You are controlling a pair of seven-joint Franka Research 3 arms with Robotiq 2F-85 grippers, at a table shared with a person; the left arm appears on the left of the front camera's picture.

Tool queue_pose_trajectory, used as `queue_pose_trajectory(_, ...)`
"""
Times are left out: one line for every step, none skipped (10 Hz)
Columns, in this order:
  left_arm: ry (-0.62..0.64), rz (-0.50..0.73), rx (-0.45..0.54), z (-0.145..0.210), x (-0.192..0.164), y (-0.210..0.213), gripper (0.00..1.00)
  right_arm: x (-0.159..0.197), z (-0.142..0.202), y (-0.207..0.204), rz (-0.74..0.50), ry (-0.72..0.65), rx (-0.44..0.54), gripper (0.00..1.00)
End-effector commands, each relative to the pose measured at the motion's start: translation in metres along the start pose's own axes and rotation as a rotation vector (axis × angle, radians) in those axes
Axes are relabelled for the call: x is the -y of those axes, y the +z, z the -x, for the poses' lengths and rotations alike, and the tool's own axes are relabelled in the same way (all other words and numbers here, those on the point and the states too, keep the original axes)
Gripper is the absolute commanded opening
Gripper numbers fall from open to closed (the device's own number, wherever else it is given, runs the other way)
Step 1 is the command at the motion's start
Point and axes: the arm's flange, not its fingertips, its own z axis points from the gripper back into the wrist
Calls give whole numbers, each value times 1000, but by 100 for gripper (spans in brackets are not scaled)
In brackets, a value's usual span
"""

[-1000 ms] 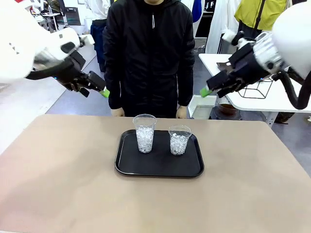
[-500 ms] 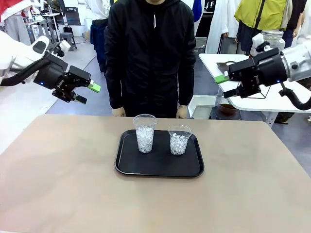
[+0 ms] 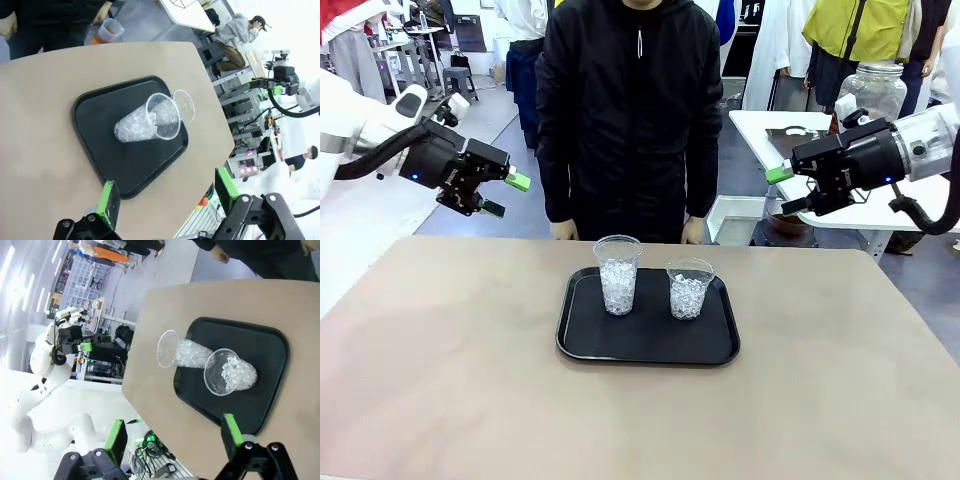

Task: Pour the drink into the iced cup.
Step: Pick up the iced cup indicated by the human and present it to them.

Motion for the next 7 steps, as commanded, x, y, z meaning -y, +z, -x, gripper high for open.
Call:
queue_pose_trajectory(8, 22, 8, 2, 1, 5, 100, -4, 3, 3, -29, 5, 18, 100)
queue_pose_trajectory(8, 22, 8, 2, 1, 5, 100, -4, 3, 3, -29, 5, 18, 100)
queue_pose_trajectory(2, -2, -3, 0, -1, 2, 100, -1, 0, 2, 0, 1, 0, 100)
queue_pose_trajectory(86, 72, 7, -5, -17, 3, 100, 9, -9, -5, -61, -67, 23, 100)
queue_pose_trajectory(156, 142, 18, -6, -36, 5, 100, 25, -16, -6, -113, -144, 29, 100)
queue_pose_trajectory(215, 211, 18, -3, -55, 9, 100, 43, -23, -5, -177, -246, 12, 100)
queue_pose_trajectory(253, 272, 3, 0, -70, 12, 100, 61, -29, -5, -235, -319, -5, 100)
